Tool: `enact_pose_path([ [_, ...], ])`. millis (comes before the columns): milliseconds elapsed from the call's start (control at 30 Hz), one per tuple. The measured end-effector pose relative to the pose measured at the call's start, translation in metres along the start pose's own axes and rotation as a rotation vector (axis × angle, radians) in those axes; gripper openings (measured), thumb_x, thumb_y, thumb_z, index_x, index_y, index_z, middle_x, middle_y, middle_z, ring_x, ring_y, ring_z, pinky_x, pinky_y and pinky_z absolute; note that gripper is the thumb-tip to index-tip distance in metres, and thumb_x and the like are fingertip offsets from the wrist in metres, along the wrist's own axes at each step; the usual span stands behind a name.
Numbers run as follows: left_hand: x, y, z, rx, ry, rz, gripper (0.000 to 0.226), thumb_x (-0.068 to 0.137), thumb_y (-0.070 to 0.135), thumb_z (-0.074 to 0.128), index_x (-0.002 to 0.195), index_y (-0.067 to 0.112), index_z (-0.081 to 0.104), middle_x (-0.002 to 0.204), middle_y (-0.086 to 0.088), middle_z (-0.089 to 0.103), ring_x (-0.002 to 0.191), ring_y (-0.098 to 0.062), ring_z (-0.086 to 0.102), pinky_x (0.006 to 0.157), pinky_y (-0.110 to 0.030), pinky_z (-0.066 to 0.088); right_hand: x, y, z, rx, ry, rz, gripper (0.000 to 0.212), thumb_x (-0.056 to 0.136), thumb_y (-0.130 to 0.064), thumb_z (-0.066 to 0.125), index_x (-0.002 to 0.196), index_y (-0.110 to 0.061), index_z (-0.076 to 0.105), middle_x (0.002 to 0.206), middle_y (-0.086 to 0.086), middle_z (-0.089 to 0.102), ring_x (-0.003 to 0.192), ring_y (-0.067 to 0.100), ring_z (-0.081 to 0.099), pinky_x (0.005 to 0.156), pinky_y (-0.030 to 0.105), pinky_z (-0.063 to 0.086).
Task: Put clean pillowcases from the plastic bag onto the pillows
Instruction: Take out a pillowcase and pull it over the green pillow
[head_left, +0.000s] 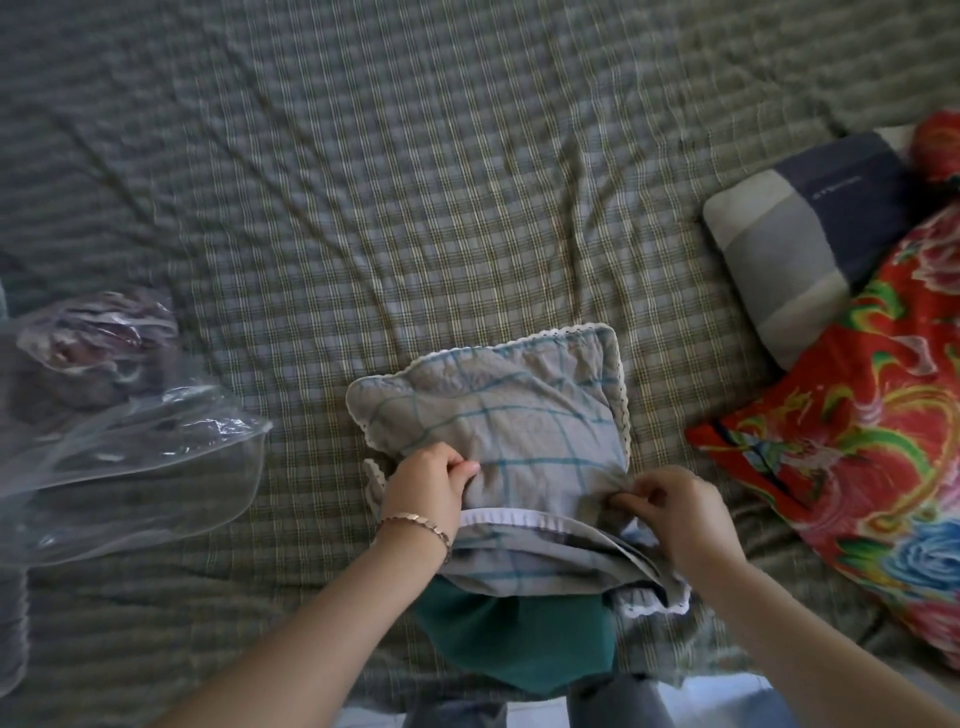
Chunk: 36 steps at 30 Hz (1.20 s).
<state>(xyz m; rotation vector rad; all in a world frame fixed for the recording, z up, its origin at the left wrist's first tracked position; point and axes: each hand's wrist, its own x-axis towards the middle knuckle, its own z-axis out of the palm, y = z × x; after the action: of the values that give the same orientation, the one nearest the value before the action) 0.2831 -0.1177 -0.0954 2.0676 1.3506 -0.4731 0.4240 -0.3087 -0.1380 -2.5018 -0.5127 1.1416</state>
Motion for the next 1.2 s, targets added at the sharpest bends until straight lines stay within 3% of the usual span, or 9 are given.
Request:
enact_pose_path([
  [233,-0.01,0.027,-0.013,-0.146,0.177,0.22,0.016,0.094,0.017,0.048,0.078,0.014,0.047,0.076,0.006,0.047,0.068,-0.012,0.045,0.057,-0.015,0.032,-0.006,-0.009,-0.02,0.462,0.069,0.012,0.013,0.086,-0.013,0.063,0.076,-0.02,0.059,0.074,-0.005,0.063,0.07,0.008,0.057,0.058,0.01,0.043],
  [333,-0.015,0.043,0.001,-0.136,-0.009,0.288,0.016,0.097,0.018,0.042,0.082,0.015,0.044,0.066,0.011,0.046,0.059,-0.011,0.048,0.05,-0.016,0.031,-0.011,0.004,-0.026,0.446,0.065,0.016,0.016,0.091,-0.012,0.057,0.075,-0.01,0.053,0.068,0.002,0.058,0.062,0.01,0.049,0.054,0.009,0.04],
  [433,-0.003,0.032,0.013,0.309,-0.272,0.289,0.01,0.097,0.021,0.039,0.093,0.016,0.047,0.091,0.0,0.061,0.085,-0.021,0.059,0.067,-0.03,0.046,-0.022,0.025,-0.022,0.236,-0.051,-0.005,0.023,0.094,-0.014,0.052,0.074,-0.006,0.044,0.063,0.004,0.053,0.057,0.011,0.044,0.055,0.019,0.038],
  [600,0.037,0.073,0.011,0.39,0.018,0.487,0.018,0.094,0.015,0.04,0.105,0.017,0.054,0.113,-0.002,0.053,0.103,-0.025,0.052,0.085,-0.037,0.042,-0.034,0.019,0.006,0.267,-0.053,0.02,0.028,0.092,-0.022,0.052,0.068,-0.011,0.043,0.055,-0.002,0.052,0.056,0.013,0.049,0.053,0.022,0.035],
  [733,0.09,0.123,0.036,0.727,-0.326,0.423,0.036,0.089,0.02,0.056,0.125,0.014,0.051,0.132,-0.005,0.05,0.124,-0.026,0.043,0.099,-0.039,0.036,-0.016,0.011,0.018,0.649,0.099,0.425,0.027,0.096,-0.027,0.048,0.081,-0.007,0.059,0.073,0.006,0.06,0.074,0.022,0.055,0.065,0.031,0.041],
  [833,0.11,0.129,0.054,0.78,-0.467,0.297,0.042,0.088,0.018,0.06,0.127,0.01,0.05,0.134,-0.009,0.05,0.125,-0.028,0.045,0.099,-0.039,0.037,0.0,0.018,0.02,0.761,-0.016,0.701,0.035,0.095,-0.031,0.05,0.081,-0.001,0.061,0.076,0.013,0.061,0.077,0.029,0.057,0.084,0.04,0.046],
  [967,0.114,0.103,0.056,0.634,-0.397,0.341,0.029,0.091,0.025,0.057,0.116,0.011,0.056,0.123,-0.009,0.057,0.115,-0.027,0.053,0.092,-0.035,0.042,0.03,0.018,0.022,0.738,-0.195,0.789,0.038,0.094,-0.039,0.049,0.097,-0.003,0.059,0.089,0.01,0.06,0.081,0.025,0.054,0.079,0.031,0.04],
  [1067,0.101,0.073,0.036,0.438,-0.216,0.43,0.023,0.091,0.027,0.055,0.105,0.008,0.059,0.111,-0.01,0.06,0.11,-0.029,0.051,0.09,-0.035,0.038,0.044,0.011,0.029,0.68,-0.087,0.671,0.045,0.097,-0.039,0.041,0.109,0.0,0.062,0.097,0.013,0.061,0.092,0.027,0.055,0.083,0.031,0.042],
  [1200,0.091,0.025,-0.013,0.097,0.268,0.429,0.008,0.075,-0.001,0.07,0.074,-0.002,0.062,0.074,-0.019,0.062,0.074,-0.038,0.058,0.069,-0.035,0.04,0.05,-0.011,0.009,0.771,0.079,0.46,0.038,0.098,-0.037,0.04,0.08,-0.013,0.063,0.077,0.0,0.063,0.073,0.012,0.056,0.072,0.028,0.042],
])
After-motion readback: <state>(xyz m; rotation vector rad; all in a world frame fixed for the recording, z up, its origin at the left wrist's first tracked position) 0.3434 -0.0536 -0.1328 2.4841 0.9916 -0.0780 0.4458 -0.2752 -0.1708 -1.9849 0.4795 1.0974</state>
